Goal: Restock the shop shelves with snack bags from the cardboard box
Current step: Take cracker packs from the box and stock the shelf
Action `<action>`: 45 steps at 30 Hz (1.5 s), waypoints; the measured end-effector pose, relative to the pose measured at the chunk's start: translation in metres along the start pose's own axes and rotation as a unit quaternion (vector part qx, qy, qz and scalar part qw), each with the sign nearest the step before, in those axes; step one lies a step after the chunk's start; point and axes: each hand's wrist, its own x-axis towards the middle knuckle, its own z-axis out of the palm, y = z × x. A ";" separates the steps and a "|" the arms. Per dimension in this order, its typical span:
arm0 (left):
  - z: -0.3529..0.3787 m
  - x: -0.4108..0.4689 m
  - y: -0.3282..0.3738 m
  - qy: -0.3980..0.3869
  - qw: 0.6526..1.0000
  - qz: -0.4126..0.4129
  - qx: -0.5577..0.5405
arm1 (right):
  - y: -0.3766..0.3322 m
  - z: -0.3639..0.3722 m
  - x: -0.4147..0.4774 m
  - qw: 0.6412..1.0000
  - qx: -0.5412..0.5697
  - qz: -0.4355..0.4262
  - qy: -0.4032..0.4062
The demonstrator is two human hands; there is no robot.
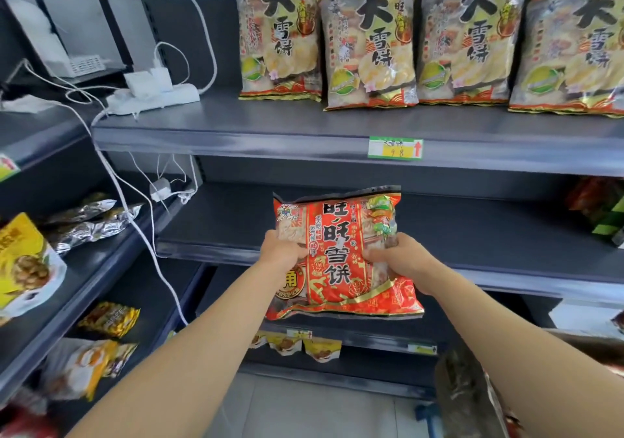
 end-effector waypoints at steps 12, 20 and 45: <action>-0.043 0.037 -0.002 0.044 0.997 0.061 0.025 | -0.015 0.040 0.077 0.970 -0.224 -0.014 0.099; -0.067 0.111 0.013 0.008 0.996 0.086 0.018 | -0.039 0.070 0.134 0.969 -0.209 -0.028 0.131; -0.094 0.346 0.030 0.064 0.972 0.224 -0.012 | -0.071 0.165 0.312 0.953 -0.096 -0.094 0.270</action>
